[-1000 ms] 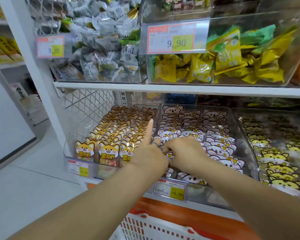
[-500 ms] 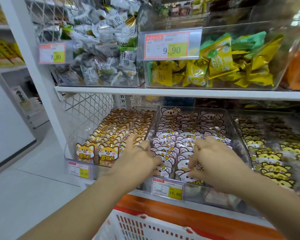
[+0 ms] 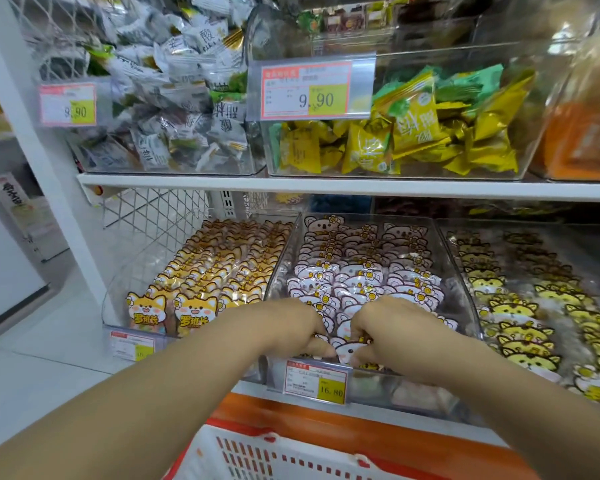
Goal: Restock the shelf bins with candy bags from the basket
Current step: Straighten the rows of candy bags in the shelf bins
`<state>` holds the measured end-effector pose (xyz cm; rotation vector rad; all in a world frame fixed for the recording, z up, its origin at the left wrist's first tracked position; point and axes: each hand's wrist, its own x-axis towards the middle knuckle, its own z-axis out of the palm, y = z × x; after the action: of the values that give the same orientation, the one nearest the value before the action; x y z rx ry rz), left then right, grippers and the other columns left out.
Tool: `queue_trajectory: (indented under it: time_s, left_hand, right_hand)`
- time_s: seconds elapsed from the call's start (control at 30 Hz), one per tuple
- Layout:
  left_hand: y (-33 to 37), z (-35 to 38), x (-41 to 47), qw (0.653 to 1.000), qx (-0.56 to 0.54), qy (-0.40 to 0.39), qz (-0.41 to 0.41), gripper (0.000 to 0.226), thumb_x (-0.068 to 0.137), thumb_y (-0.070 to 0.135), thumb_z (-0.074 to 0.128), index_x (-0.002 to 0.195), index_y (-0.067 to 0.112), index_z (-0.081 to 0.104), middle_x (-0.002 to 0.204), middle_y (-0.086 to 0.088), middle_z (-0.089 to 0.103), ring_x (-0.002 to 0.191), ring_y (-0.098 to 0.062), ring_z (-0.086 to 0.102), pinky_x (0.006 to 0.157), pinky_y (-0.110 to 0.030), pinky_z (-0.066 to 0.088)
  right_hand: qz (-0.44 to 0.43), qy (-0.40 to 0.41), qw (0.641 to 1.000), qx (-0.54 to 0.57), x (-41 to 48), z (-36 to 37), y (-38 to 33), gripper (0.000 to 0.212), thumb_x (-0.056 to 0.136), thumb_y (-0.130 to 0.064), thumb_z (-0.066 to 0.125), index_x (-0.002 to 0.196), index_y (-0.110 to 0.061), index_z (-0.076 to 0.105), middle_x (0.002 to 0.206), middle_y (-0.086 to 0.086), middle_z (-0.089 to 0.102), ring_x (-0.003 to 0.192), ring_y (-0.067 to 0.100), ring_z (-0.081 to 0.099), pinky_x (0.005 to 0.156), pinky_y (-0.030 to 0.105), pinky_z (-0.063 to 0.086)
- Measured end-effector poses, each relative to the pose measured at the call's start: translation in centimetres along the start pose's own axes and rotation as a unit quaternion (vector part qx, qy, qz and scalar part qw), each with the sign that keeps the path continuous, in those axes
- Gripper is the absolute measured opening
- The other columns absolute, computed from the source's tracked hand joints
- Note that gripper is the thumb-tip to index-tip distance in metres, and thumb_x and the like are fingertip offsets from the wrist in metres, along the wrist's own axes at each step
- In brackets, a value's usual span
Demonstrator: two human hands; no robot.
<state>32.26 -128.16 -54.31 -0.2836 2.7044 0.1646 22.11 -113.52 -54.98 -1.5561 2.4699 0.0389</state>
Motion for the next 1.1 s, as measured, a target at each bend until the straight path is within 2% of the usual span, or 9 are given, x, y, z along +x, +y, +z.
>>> queue_trajectory:
  time_s: [0.13,0.2,0.3,0.47,0.57,0.73,0.93,1.03,1.1]
  left_hand:
    - [1.3,-0.2,0.4,0.997,0.048,-0.041,-0.054,0.049,0.105,0.049,0.040,0.122,0.009,0.062,0.101,-0.011,0.057,0.109,-0.030,0.056,0.078,-0.033,0.041]
    - [2.0,-0.5,0.9,0.993,0.073,-0.051,-0.082,0.049,0.106,0.047,0.039,0.126,0.008,0.060,0.117,-0.015,0.060,0.114,-0.032,0.057,0.080,-0.035,0.041]
    - [2.7,-0.4,1.7,0.985,0.118,-0.060,-0.108,0.048,0.105,0.046,0.041,0.131,0.010,0.059,0.128,-0.013,0.059,0.120,-0.031,0.056,0.085,-0.037,0.044]
    - [1.8,0.3,0.1,0.985,0.146,0.030,-0.089,0.045,0.099,0.053,0.049,0.124,0.020,0.065,0.117,-0.009,0.066,0.110,-0.029,0.062,0.076,-0.031,0.042]
    - [-0.1,0.7,-2.0,0.978,0.169,0.110,-0.061,0.045,0.097,0.056,0.051,0.131,0.029,0.059,0.115,-0.008,0.069,0.114,-0.030,0.059,0.089,-0.033,0.044]
    - [-0.7,2.5,-1.9,0.962,0.236,0.129,-0.041,0.042,0.105,0.044,0.041,0.143,0.028,0.048,0.106,-0.009,0.074,0.121,-0.029,0.053,0.120,-0.038,0.015]
    - [0.0,2.2,-2.4,0.955,0.258,0.122,-0.073,0.032,0.106,0.039,0.043,0.133,0.027,0.054,0.101,-0.004,0.073,0.110,-0.024,0.065,0.121,-0.054,-0.010]
    - [-0.2,1.7,-2.7,0.965,0.202,0.140,-0.093,0.038,0.099,0.057,0.044,0.123,0.031,0.057,0.106,0.000,0.072,0.113,-0.021,0.063,0.122,-0.056,-0.005]
    - [-0.9,2.2,-2.4,0.948,0.161,0.264,-0.068,0.048,0.092,0.067,0.040,0.121,0.034,0.059,0.112,0.006,0.070,0.112,-0.017,0.064,0.123,-0.052,0.015]
  right_hand:
    - [0.016,0.007,0.999,0.037,-0.1,0.4,0.2,0.033,0.089,-0.043,0.070,0.091,-0.011,0.064,0.080,0.007,0.057,0.081,0.029,0.053,0.053,0.026,0.032]
    - [0.024,0.005,0.999,0.037,0.0,0.6,0.1,0.036,0.089,-0.044,0.070,0.090,-0.009,0.065,0.078,0.008,0.059,0.079,0.030,0.057,0.061,0.030,0.042]
    - [0.036,0.012,0.999,0.016,0.4,1.1,-0.3,0.035,0.089,-0.046,0.070,0.098,-0.013,0.067,0.095,0.009,0.066,0.093,0.031,0.062,0.074,0.032,0.046]
    - [0.022,0.025,0.999,0.016,-0.2,1.2,-0.3,0.032,0.091,-0.046,0.065,0.112,-0.022,0.067,0.107,0.003,0.067,0.101,0.029,0.062,0.082,0.033,0.051]
    - [0.003,0.109,0.994,0.030,-1.5,0.5,0.2,0.035,0.090,-0.051,0.065,0.120,-0.032,0.063,0.116,-0.010,0.064,0.113,0.019,0.058,0.093,0.033,0.047]
    - [0.003,0.134,0.991,-0.012,-1.7,1.5,0.2,0.032,0.090,-0.046,0.067,0.120,-0.034,0.064,0.120,-0.009,0.044,0.119,0.017,0.043,0.103,0.035,0.031]
    - [0.005,0.100,0.995,0.013,-0.9,2.0,0.2,0.026,0.089,-0.039,0.070,0.113,-0.030,0.069,0.118,-0.006,0.047,0.112,0.018,0.050,0.102,0.034,0.032]
    - [-0.006,0.114,0.988,0.105,-1.4,0.4,1.5,0.029,0.091,-0.047,0.065,0.117,-0.034,0.067,0.126,-0.012,0.049,0.118,0.016,0.052,0.104,0.034,0.037]
    - [0.008,0.144,0.987,0.072,-1.8,-0.1,1.9,0.047,0.096,-0.054,0.052,0.139,-0.036,0.050,0.149,-0.012,0.038,0.137,0.017,0.038,0.117,0.041,0.026]
